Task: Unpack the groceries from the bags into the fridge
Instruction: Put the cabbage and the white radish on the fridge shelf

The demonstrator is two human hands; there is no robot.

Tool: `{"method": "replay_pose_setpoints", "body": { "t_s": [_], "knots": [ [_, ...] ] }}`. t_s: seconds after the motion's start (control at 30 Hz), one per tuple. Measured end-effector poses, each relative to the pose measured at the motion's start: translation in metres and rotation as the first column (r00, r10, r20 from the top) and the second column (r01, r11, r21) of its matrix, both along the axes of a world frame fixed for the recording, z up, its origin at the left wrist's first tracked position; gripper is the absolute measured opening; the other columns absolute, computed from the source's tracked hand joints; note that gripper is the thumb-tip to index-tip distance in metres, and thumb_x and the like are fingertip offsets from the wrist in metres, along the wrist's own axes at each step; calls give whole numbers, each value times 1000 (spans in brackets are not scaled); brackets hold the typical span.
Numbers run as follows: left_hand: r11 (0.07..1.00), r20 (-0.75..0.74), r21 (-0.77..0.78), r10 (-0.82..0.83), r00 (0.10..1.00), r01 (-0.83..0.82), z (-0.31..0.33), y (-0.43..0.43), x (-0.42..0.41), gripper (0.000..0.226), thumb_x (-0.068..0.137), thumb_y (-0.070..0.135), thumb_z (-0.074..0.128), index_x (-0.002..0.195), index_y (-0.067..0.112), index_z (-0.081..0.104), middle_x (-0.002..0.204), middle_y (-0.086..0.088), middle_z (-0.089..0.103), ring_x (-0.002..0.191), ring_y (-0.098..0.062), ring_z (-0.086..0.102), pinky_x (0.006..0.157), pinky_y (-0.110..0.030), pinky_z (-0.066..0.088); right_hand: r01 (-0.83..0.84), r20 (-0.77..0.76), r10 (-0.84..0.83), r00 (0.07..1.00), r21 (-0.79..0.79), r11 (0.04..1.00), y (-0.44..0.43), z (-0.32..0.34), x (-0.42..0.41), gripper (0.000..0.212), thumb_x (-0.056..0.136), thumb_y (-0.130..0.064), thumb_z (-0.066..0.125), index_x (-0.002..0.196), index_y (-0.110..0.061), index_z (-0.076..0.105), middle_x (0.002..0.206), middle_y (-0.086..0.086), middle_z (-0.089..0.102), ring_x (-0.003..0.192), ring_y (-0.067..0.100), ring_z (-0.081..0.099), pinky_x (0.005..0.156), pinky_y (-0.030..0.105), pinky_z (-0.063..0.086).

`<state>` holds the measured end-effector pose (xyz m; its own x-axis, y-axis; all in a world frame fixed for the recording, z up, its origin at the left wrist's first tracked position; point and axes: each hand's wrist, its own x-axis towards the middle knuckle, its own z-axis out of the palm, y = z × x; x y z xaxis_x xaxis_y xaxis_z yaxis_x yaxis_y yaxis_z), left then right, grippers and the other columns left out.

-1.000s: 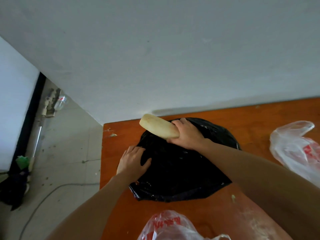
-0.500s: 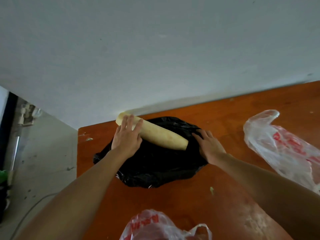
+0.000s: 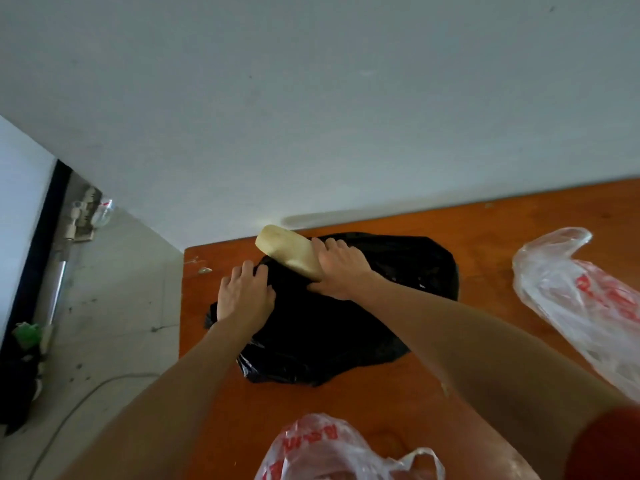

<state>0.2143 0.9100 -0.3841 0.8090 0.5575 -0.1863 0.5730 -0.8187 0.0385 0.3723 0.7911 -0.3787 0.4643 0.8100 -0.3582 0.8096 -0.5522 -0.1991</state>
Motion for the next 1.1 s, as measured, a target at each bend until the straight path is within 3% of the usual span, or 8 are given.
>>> {"method": "replay_pose_setpoints", "body": {
  "t_s": [0.07, 0.23, 0.4, 0.53, 0.67, 0.8, 0.93, 1.1],
  "knots": [
    [1000, -42, -13, -9, 999, 9, -7, -3, -11, 32, 96, 33, 45, 123, 17, 49, 124, -6, 48, 113, -26, 48, 91, -35, 42, 47, 72, -47, 996, 6, 999, 3, -13, -7, 102, 72, -54, 75, 146, -12, 20, 126, 13, 49, 116, 34, 50, 88, 46, 45],
    [998, -86, -32, -58, 995, 55, -12, -3, -26, 31, 97, 32, 46, 124, 17, 48, 125, -5, 48, 114, -24, 48, 92, -35, 42, 97, 8, -98, 995, 120, 988, -3, -3, -8, 82, 71, -44, 73, 136, -17, 31, 118, 8, 53, 109, 31, 53, 75, 39, 41],
    [995, -129, -5, -96, 987, 97, 10, -2, -26, 35, 97, 33, 45, 129, 18, 45, 130, -7, 46, 119, -27, 44, 97, -36, 40, 147, -66, -132, 989, 333, 931, -21, 50, -21, 90, 73, -48, 69, 146, -20, 24, 129, 4, 50, 114, 25, 51, 87, 41, 46],
    [984, -85, 91, -145, 986, 152, 48, -11, -15, 34, 96, 34, 44, 126, 18, 50, 131, -8, 45, 121, -27, 42, 98, -37, 38, 188, -28, -201, 979, 500, 845, -42, 102, -28, 91, 76, -49, 68, 148, -20, 21, 130, 5, 50, 115, 25, 52, 86, 40, 45],
    [971, -33, 124, -203, 979, 206, 93, -36, 2, 32, 96, 33, 43, 122, 17, 54, 127, -7, 49, 119, -26, 45, 97, -37, 40, 237, 25, -301, 953, 559, 795, -82, 155, -27, 92, 76, -51, 67, 149, -21, 19, 134, 4, 49, 117, 26, 53, 89, 44, 45],
    [935, -11, 186, -304, 953, 300, 131, -94, 13, 30, 98, 30, 40, 121, 16, 54, 118, -5, 53, 111, -24, 49, 92, -36, 41, 260, 151, -394, 907, 535, 804, -163, 196, -36, 91, 77, -52, 66, 148, -21, 19, 130, 7, 52, 113, 28, 55, 85, 42, 45],
    [871, -18, 222, -446, 895, 439, 160, -186, 15, 32, 99, 32, 37, 122, 16, 51, 123, -6, 53, 111, -25, 52, 90, -37, 44, 365, 251, -528, 812, 487, 793, -282, 217, -69, 88, 74, -55, 65, 144, -23, 23, 123, 7, 55, 108, 31, 56, 80, 43, 42],
    [730, 12, 247, -660, 751, 638, 186, -335, 12, 29, 98, 31, 38, 118, 15, 53, 121, -8, 54, 113, -26, 53, 87, -39, 46, 560, 265, -711, 652, 464, 686, -447, 226, -125, 93, 71, -56, 70, 144, -25, 23, 125, 5, 57, 101, 26, 60, 76, 38, 46]
  ]
}}
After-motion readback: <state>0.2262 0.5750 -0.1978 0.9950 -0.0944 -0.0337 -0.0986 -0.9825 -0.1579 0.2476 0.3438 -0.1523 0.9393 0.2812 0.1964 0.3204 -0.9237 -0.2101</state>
